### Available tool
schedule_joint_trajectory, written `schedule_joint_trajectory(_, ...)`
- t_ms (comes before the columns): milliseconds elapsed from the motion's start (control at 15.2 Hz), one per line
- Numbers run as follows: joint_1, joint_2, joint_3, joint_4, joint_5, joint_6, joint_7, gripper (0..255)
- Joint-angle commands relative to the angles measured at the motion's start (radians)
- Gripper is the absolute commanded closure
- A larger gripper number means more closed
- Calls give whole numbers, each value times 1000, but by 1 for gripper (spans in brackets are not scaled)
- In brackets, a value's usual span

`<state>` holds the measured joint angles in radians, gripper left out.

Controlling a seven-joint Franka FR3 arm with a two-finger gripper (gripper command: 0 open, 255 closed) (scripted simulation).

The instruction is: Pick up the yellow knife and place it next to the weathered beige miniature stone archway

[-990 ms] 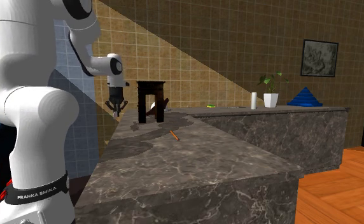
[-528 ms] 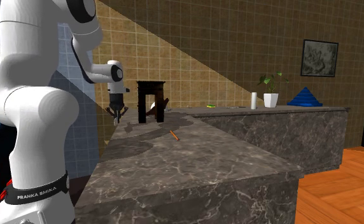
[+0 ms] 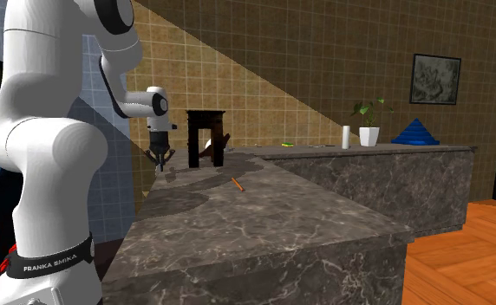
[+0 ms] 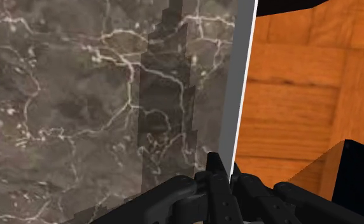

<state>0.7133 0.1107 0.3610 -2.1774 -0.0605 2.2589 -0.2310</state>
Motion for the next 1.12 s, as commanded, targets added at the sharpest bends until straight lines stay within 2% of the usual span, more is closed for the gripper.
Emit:
schedule_joint_trajectory(0,0,0,0,0,0,0,0,255)
schedule_joint_trajectory(66,0,0,0,0,0,0,0,255)
schedule_joint_trajectory(132,0,0,0,0,0,0,0,0)
schedule_joint_trajectory(462,0,0,0,0,0,0,0,0)
schedule_joint_trajectory(726,-4,-67,3,59,33,-121,-23,0)
schedule_joint_trajectory(1056,-4,-67,3,59,33,-121,-23,0)
